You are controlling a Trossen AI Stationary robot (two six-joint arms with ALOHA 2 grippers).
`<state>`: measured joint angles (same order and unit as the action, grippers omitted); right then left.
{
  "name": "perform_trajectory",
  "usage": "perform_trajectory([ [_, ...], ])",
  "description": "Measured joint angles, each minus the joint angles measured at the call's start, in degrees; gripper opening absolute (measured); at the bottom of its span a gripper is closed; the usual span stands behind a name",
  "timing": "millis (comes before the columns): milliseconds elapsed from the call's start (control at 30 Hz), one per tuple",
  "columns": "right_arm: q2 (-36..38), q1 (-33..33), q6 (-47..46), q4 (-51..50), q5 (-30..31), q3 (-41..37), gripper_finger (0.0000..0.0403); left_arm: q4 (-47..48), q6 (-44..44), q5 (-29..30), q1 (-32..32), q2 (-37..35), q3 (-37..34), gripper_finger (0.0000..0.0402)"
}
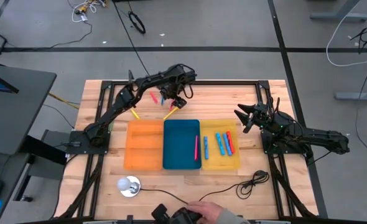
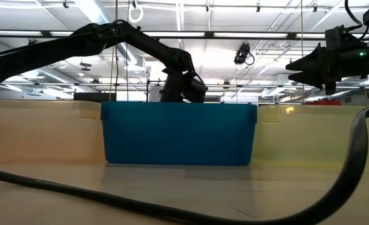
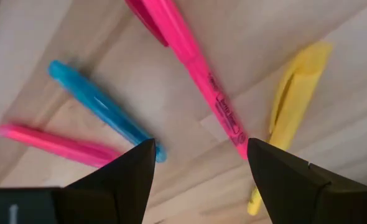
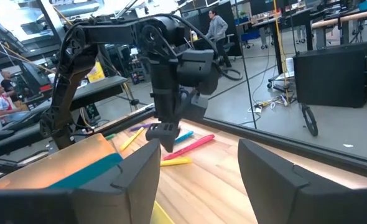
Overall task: Pick & Place Markers
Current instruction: Put the pink pen into the blue bin
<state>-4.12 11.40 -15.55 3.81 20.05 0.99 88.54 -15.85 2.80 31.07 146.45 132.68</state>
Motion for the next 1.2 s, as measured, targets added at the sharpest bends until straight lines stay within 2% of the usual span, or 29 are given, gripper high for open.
perform_trajectory([
  [233,0.0,0.0,0.0,0.0,0.0,0.0,0.0215,-1.9,-3.3,0.0,-0.6,1.2,0.0,0.0259],
  [533,0.0,0.0,0.0,0.0,0.0,0.0,0.0215,-2.8,-2.0,-5.1,-0.5,2.4,0.0,0.0250],
  [633,0.0,0.0,0.0,0.0,0.0,0.0,0.0215,-2.6,-0.2,-6.8,-0.5,2.5,0.0,0.0226],
  [867,0.0,0.0,0.0,0.0,0.0,0.0,0.0215,-2.6,2.1,-6.3,-0.4,2.5,0.0,0.0140],
  [1200,0.0,0.0,0.0,0.0,0.0,0.0,0.0215,-1.3,3.4,-5.5,-0.3,2.5,0.0,0.0044],
])
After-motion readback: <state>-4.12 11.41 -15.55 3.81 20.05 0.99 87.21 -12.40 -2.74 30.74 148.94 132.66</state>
